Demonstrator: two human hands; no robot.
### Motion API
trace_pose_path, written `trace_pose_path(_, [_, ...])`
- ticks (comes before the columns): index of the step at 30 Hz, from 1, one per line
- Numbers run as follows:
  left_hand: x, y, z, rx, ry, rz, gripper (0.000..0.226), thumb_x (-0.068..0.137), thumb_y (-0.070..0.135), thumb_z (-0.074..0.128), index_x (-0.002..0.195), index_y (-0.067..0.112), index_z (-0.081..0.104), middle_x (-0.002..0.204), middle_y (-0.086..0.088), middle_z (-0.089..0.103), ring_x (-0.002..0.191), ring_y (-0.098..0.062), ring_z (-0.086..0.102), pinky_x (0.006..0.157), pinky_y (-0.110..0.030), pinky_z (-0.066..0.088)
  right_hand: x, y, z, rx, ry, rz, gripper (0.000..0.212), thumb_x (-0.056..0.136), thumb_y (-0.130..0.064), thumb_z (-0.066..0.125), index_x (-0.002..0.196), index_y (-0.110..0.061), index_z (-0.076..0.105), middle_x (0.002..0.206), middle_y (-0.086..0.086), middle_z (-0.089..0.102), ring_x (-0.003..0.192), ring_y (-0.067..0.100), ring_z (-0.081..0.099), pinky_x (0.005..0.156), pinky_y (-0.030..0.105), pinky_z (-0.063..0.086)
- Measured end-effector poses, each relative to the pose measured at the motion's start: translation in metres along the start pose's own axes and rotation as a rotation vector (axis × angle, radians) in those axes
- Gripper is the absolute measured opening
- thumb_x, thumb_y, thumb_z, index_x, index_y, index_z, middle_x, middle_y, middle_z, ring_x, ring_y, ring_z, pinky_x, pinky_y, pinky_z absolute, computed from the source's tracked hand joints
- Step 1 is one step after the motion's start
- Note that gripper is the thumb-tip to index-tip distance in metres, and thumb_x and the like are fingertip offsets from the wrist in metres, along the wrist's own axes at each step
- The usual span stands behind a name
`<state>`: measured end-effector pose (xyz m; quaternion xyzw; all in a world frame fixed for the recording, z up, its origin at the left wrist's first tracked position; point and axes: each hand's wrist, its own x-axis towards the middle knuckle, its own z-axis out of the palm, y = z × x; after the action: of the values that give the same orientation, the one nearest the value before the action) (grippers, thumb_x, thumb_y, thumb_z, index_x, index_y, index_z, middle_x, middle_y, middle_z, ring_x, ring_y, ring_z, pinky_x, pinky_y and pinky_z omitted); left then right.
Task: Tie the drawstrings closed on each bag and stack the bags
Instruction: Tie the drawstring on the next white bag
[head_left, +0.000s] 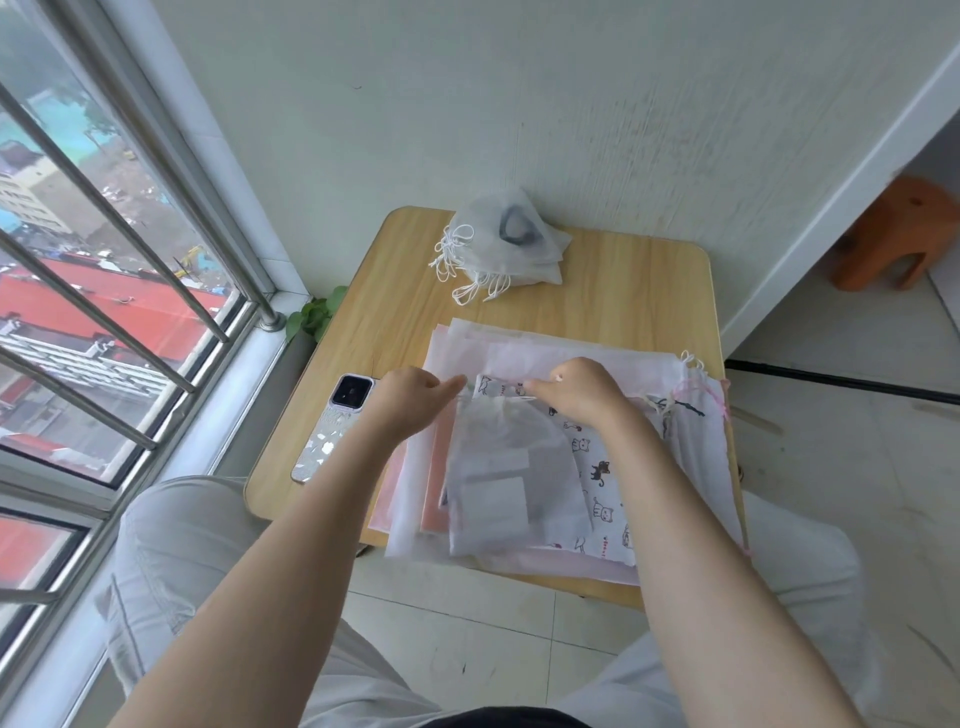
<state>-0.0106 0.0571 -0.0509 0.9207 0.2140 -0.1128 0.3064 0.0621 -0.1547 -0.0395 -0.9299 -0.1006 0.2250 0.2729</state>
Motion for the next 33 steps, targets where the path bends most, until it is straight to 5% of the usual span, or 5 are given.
trace_pose_path(6, [0.006,0.011,-0.019,-0.242,-0.137,0.049,0.053,0.082,0.059,0.065,0.065,0.014,0.042,0.067,-0.006,0.042,0.061,-0.019,0.038,0.059,-0.029,0.029,-0.002,-0.010,-0.023,0.294,-0.099,-0.013,0.036,0.088,-0.040,0.065,0.068,-0.013,0.052,0.073,0.002,0.055,0.060,0.009,0.052,0.056,0.026,0.035])
trace_pose_path(11, [0.005,0.017,-0.011,-0.353,0.279,0.116,0.044,0.084,0.033,0.067,0.122,0.018,0.049,0.110,0.003,0.054,0.102,-0.015,0.050,0.084,-0.030,0.041,0.005,-0.011,-0.016,0.375,0.311,-0.073,0.031,0.090,-0.024,0.062,0.120,-0.017,0.058,0.117,0.001,0.048,0.102,0.012,0.050,0.085,0.024,0.039])
trace_pose_path(16, [-0.004,0.028,-0.007,-0.013,0.041,-0.006,0.044,0.094,0.037,0.044,0.071,0.007,0.067,0.068,-0.009,0.069,0.066,-0.030,0.068,0.065,-0.035,0.055,-0.001,-0.007,-0.012,0.239,0.018,0.047,0.032,0.089,-0.033,0.060,0.075,-0.006,0.072,0.074,0.005,0.069,0.064,0.019,0.058,0.054,0.022,0.042])
trace_pose_path(20, [-0.014,0.043,0.011,0.070,-0.016,0.034,0.059,0.093,0.051,0.049,0.051,0.011,0.038,0.050,-0.002,0.039,0.048,-0.020,0.040,0.046,-0.026,0.029,-0.004,-0.009,0.002,0.228,-0.141,0.022,0.060,0.082,-0.057,0.068,0.054,-0.021,0.029,0.057,-0.003,0.024,0.049,0.016,0.024,0.051,0.031,0.019])
trace_pose_path(33, [-0.019,0.041,0.025,-0.906,-0.056,-0.008,0.017,0.089,0.022,0.069,0.086,0.007,0.077,0.073,-0.006,0.069,0.068,-0.012,0.060,0.077,-0.029,0.050,-0.005,-0.005,0.018,0.595,-0.192,-0.026,0.018,0.093,-0.020,0.066,0.080,-0.008,0.064,0.064,0.003,0.062,0.047,0.014,0.052,0.044,0.024,0.040])
